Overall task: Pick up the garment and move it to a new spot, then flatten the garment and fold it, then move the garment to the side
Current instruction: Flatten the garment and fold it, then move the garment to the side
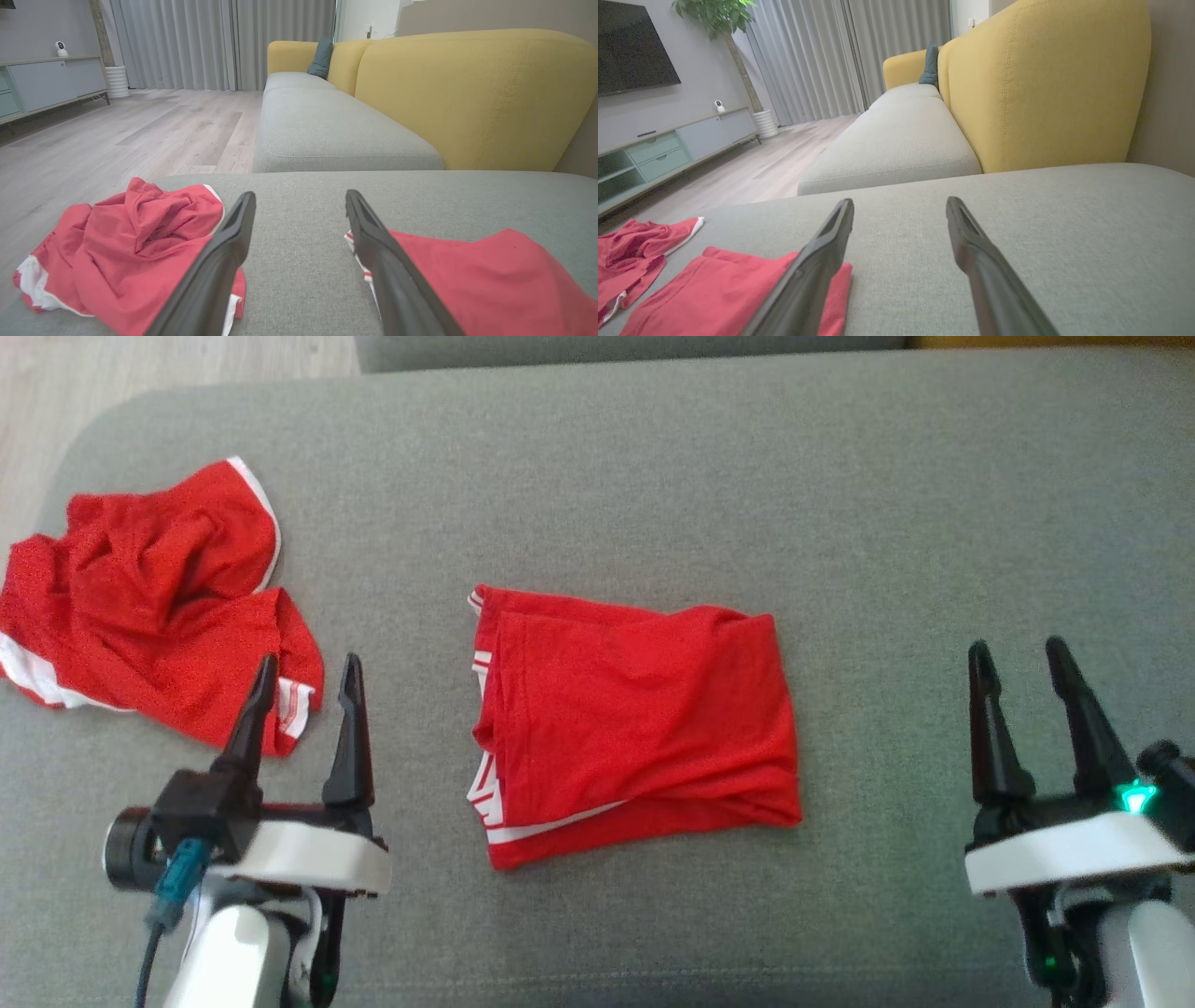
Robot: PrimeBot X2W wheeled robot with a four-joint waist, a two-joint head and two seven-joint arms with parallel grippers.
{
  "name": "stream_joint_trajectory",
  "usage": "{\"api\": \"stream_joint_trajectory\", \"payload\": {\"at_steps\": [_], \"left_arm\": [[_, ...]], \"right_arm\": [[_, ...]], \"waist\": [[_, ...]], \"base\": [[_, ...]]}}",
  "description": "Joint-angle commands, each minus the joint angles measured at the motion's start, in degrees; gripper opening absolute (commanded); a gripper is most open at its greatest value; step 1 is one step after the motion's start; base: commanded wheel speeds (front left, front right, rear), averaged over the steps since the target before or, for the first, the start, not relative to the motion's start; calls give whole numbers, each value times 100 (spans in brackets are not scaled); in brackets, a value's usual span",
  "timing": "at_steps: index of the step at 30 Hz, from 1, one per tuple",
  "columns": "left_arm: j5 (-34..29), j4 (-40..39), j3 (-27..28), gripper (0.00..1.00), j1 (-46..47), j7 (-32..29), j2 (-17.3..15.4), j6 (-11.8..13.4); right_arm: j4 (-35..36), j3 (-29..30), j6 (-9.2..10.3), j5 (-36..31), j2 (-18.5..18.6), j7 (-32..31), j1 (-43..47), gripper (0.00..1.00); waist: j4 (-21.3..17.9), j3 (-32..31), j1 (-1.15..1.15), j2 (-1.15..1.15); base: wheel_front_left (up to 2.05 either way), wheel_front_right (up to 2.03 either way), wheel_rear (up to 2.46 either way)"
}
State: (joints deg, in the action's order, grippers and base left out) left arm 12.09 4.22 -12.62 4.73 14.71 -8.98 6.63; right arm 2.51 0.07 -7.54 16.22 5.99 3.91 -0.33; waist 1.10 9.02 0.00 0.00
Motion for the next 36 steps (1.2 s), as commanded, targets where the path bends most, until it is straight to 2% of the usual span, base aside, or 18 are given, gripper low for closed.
{"api": "stream_joint_trajectory", "payload": {"at_steps": [1,14,36], "left_arm": [[-32,-145,176,100,113,29,-129,24],[4,-34,69,100,-243,-24,-189,47],[92,-54,48,100,-211,-38,-242,136]], "right_arm": [[210,-94,5,-73,10,-26,-20,100],[372,-8,5,-292,-127,-289,437,100],[495,50,5,-399,-192,-429,480,100]], "waist": [[1,-80,0,0],[-36,-446,0,0],[-31,-439,0,0]], "base": [[0,0,0],[0,0,0],[0,0,0]]}}
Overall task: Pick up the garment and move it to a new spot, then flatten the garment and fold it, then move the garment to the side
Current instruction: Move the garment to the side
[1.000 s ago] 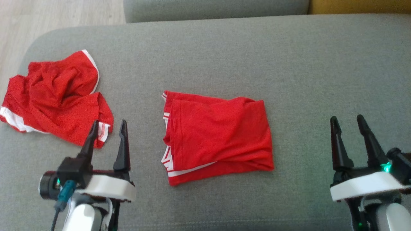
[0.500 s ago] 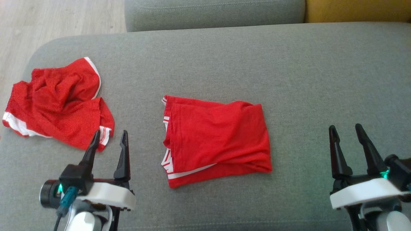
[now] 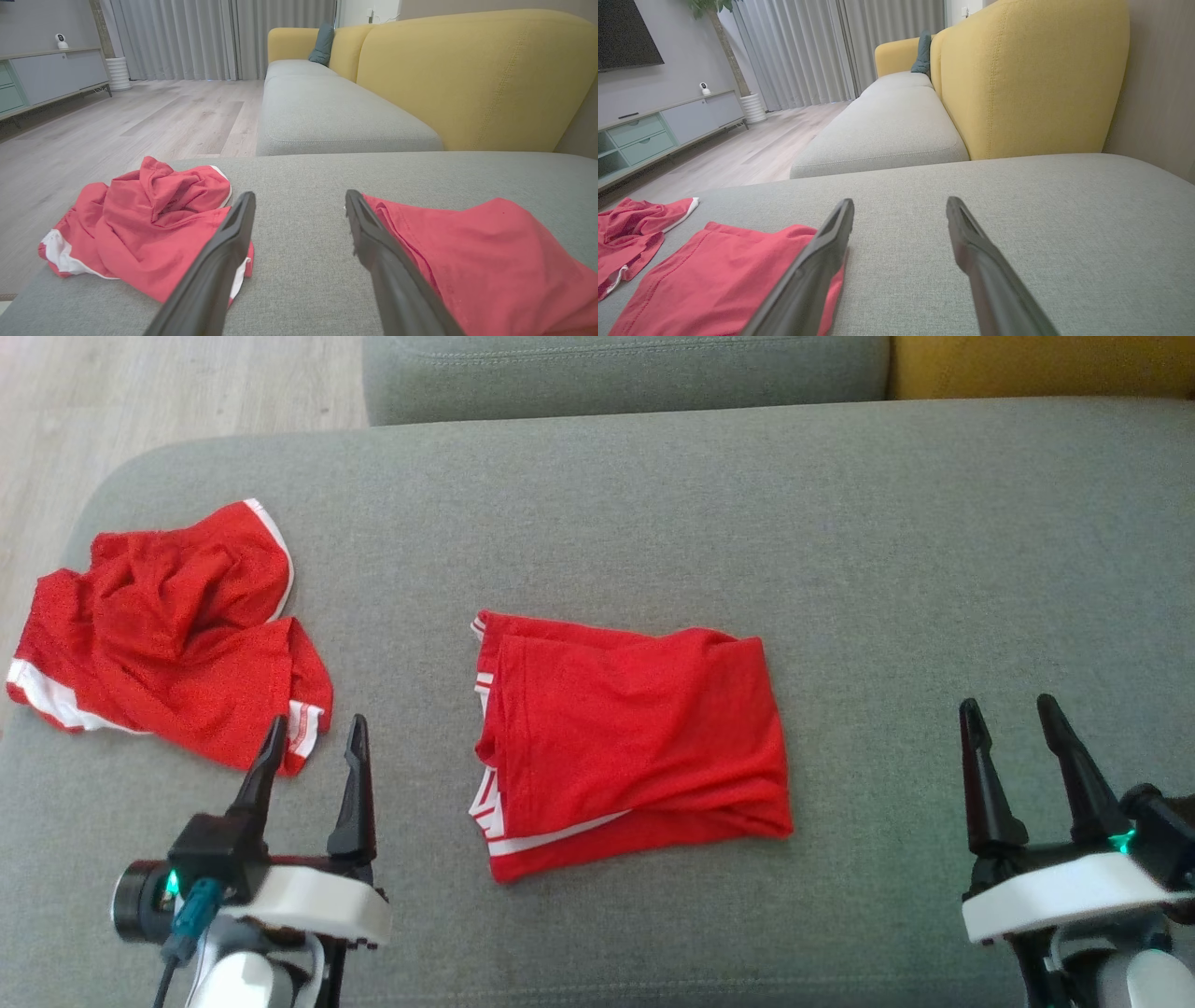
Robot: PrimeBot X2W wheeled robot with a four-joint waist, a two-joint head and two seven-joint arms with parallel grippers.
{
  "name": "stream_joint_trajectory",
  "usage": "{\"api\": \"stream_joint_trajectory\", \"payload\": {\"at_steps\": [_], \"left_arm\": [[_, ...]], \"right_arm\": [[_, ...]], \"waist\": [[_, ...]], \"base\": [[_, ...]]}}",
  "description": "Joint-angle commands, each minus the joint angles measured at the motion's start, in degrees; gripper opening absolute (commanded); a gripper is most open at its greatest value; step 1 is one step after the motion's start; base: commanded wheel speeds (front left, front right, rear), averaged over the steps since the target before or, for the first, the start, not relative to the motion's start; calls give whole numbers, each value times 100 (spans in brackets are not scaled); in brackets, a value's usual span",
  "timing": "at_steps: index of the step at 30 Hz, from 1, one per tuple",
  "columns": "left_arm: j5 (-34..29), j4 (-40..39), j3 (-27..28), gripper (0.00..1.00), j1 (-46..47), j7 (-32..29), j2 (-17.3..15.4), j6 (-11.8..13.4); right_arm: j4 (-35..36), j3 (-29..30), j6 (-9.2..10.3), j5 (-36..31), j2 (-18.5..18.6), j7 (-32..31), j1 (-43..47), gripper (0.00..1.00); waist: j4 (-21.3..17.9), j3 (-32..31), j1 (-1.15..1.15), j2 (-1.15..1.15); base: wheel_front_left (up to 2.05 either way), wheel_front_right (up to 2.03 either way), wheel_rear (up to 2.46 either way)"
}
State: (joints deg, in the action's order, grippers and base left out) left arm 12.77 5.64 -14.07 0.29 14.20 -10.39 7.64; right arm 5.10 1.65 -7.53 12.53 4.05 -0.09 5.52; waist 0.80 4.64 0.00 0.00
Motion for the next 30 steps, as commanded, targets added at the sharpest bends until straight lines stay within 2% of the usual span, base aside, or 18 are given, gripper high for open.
{"api": "stream_joint_trajectory", "payload": {"at_steps": [1,11,17,23,25,30], "left_arm": [[26,-196,190,100,236,13,-104,37],[39,-201,149,100,304,26,-107,55],[34,-309,121,100,598,49,-61,21],[-7,-329,94,100,1049,74,85,-60],[-82,-411,78,100,1243,77,181,-117],[-221,-514,84,100,1432,78,334,-245]], "right_arm": [[238,-107,4,-27,1,-31,-107,100],[254,-83,4,-12,14,-88,-114,100],[28,-204,4,18,126,-283,-360,100],[-686,-632,4,229,278,-492,-895,100],[-1186,-752,4,266,310,-676,-1169,100],[-1883,-858,4,316,337,-1037,-1490,100]], "waist": [[-1,1,0,0],[50,69,0,0],[238,413,0,0],[589,841,0,0],[769,1010,0,0],[1015,1193,0,0]], "base": [[0,0,0],[0,0,0],[0,0,0],[0,0,0],[0,0,0],[0,0,0]]}}
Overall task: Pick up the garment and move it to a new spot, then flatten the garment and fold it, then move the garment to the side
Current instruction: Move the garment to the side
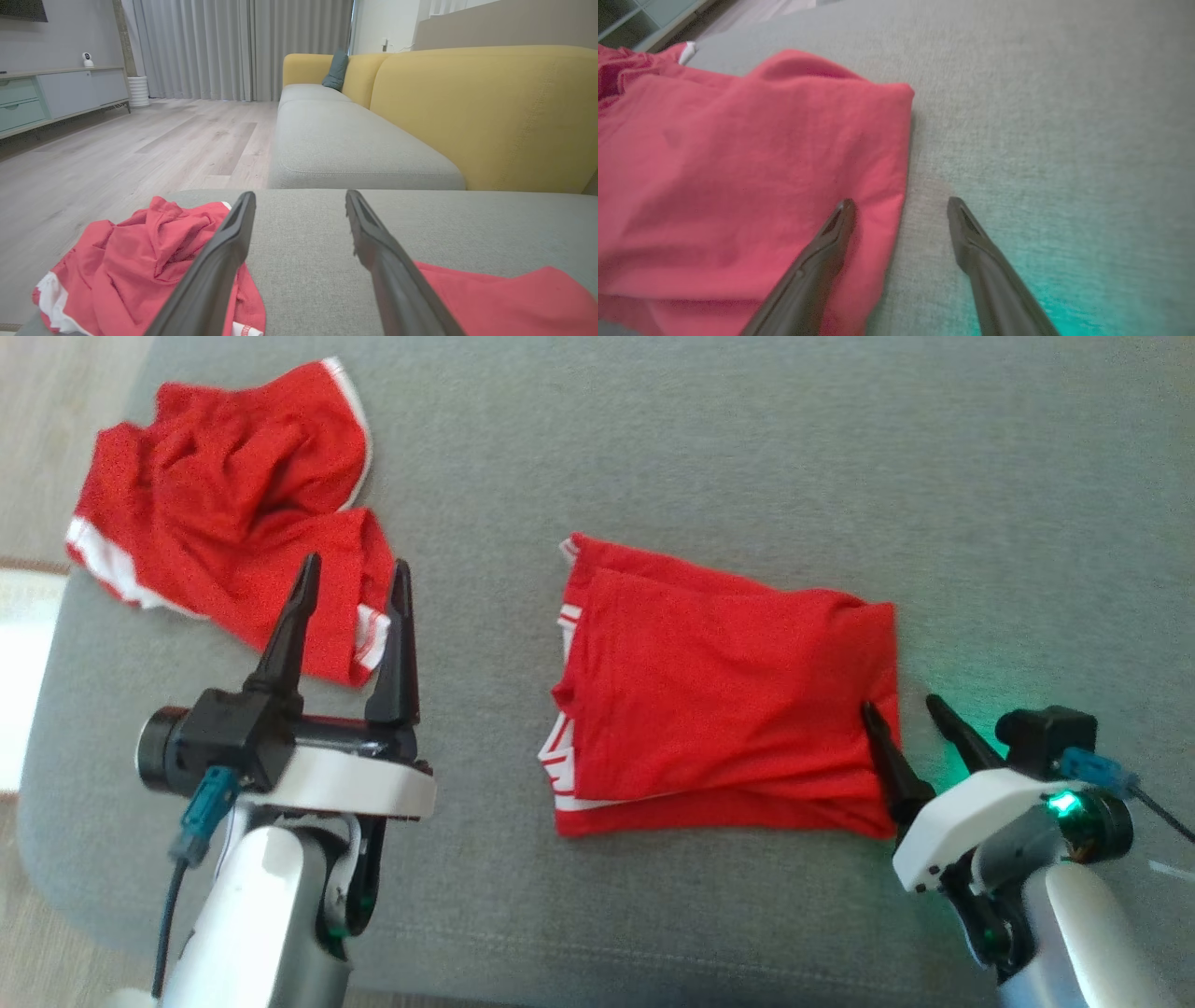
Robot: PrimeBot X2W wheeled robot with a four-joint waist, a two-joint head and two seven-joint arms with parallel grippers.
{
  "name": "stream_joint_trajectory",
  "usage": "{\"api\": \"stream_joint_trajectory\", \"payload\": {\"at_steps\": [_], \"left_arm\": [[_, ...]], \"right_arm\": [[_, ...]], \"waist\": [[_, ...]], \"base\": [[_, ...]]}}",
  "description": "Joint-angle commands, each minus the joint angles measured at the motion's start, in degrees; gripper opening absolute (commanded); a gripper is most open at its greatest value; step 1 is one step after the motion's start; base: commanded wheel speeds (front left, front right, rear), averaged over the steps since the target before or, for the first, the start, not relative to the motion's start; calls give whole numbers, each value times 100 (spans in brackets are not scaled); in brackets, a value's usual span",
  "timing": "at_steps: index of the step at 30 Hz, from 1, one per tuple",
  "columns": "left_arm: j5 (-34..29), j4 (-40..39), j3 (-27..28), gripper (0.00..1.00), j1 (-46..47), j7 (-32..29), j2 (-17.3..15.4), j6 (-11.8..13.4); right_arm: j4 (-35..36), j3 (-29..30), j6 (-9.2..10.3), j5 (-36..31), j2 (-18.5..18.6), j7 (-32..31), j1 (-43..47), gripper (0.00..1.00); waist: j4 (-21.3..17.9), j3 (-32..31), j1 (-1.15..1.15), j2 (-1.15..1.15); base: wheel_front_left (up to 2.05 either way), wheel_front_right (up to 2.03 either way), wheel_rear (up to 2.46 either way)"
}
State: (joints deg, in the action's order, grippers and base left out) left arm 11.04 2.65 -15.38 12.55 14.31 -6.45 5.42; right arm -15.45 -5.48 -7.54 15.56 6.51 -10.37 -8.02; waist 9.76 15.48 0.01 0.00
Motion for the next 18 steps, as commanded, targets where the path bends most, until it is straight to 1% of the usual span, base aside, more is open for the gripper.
{"api": "stream_joint_trajectory", "payload": {"at_steps": [1,2,3,4,8,11,14,18], "left_arm": [[-72,-233,230,100,219,67,-33,-38],[-97,-250,247,100,224,68,-10,-54],[-123,-263,263,100,222,68,9,-70],[-147,-274,281,100,218,68,27,-84],[-211,-292,346,100,193,68,70,-122],[-284,-298,406,100,158,68,90,-157],[-375,-302,448,100,150,68,87,-194],[-466,-338,491,100,162,68,78,-242]], "right_arm": [[87,-167,5,35,84,-88,-174,100],[9,-187,5,52,79,-184,-205,100],[-51,-211,5,63,78,-283,-227,62],[-75,-232,5,93,67,-355,-246,0],[-16,-284,5,119,67,-420,-287,0],[162,-339,5,124,97,-373,-310,0],[381,-408,5,124,146,-332,-332,0],[605,-543,5,168,243,-233,-406,0]], "waist": [[144,128,-1,0],[161,141,-1,0],[173,151,-1,0],[180,161,-1,0],[165,171,-1,0],[67,178,-1,0],[-113,186,-1,0],[-459,186,-1,0]], "base": [[0,0,0],[0,0,0],[0,0,0],[0,0,0],[0,0,0],[0,0,0],[0,0,0],[0,0,0]]}}
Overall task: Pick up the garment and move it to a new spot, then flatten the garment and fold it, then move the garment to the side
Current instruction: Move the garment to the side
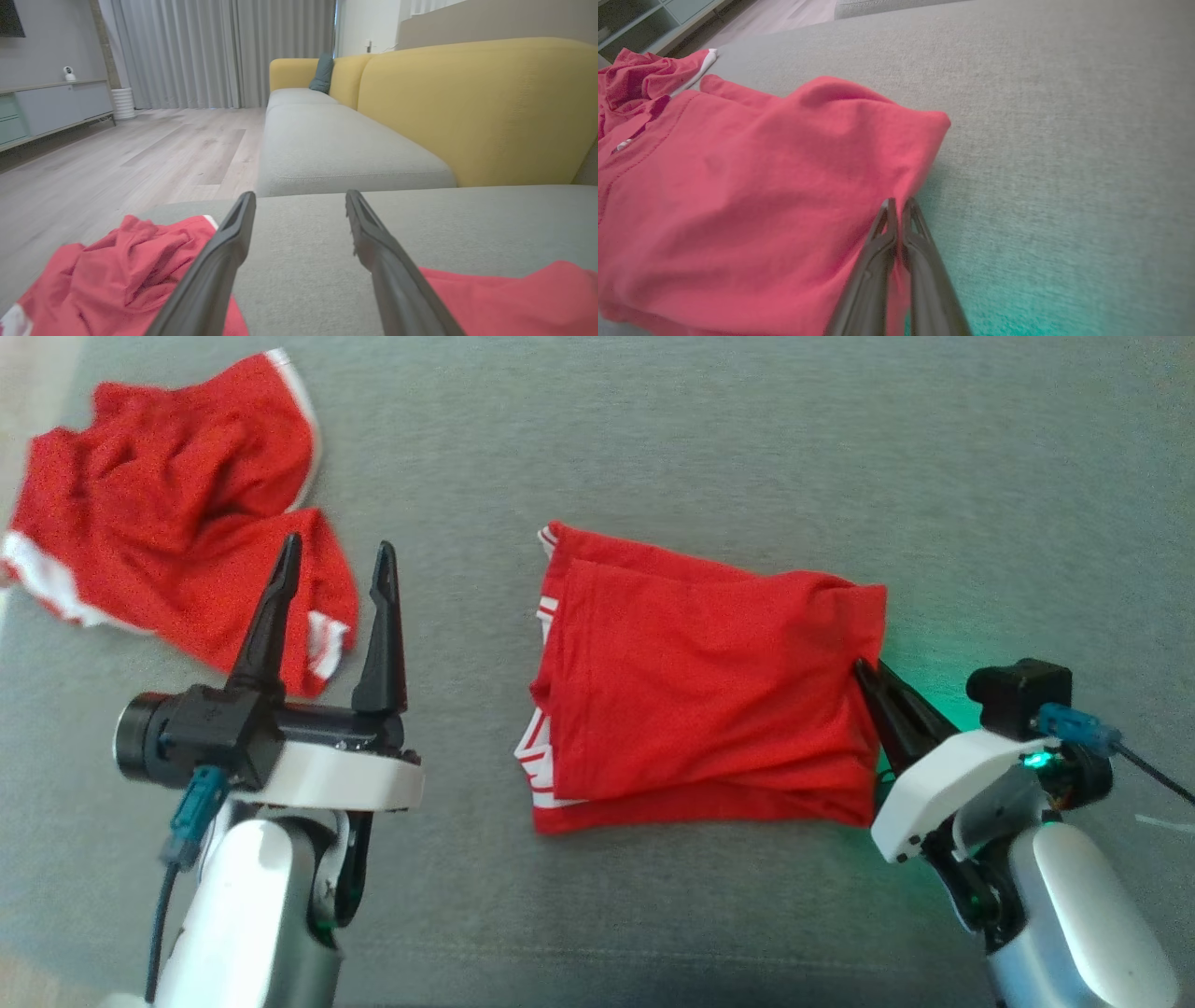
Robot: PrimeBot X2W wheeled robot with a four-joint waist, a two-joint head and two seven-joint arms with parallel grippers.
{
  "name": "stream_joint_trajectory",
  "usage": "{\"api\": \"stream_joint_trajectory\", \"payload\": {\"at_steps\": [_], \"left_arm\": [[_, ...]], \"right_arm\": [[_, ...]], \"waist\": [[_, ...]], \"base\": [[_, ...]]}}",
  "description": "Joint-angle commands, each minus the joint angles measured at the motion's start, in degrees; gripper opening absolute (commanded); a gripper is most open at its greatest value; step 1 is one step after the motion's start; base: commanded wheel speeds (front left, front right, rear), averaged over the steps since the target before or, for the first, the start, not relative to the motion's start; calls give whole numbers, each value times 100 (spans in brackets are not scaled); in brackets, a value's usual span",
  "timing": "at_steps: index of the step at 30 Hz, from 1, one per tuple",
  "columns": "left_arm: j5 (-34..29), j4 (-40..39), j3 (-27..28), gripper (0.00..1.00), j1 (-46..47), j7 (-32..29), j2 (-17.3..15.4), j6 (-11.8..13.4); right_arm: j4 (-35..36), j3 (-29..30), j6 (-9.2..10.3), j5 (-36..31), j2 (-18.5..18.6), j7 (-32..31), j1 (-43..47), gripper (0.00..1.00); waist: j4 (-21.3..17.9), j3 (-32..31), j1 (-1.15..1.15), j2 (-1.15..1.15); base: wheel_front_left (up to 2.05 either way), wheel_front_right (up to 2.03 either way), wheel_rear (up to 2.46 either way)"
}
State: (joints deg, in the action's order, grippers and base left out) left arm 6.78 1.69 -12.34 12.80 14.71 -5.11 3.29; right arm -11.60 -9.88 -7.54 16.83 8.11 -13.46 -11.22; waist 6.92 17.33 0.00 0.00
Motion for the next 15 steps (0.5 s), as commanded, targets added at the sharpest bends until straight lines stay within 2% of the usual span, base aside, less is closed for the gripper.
{"api": "stream_joint_trajectory", "payload": {"at_steps": [1,9,15], "left_arm": [[-62,-258,199,100,142,29,-64,-43],[-208,-392,157,100,182,29,-146,-183],[-295,-427,0,100,344,29,-185,-315]], "right_arm": [[262,-145,5,44,99,100,-108,0],[309,-371,5,76,307,292,-444,0],[106,-120,5,133,684,513,-973,0]], "waist": [[-286,0,0,0],[-1266,66,0,0],[-1788,222,0,0]], "base": [[0,0,0],[0,0,0],[0,0,0]]}}
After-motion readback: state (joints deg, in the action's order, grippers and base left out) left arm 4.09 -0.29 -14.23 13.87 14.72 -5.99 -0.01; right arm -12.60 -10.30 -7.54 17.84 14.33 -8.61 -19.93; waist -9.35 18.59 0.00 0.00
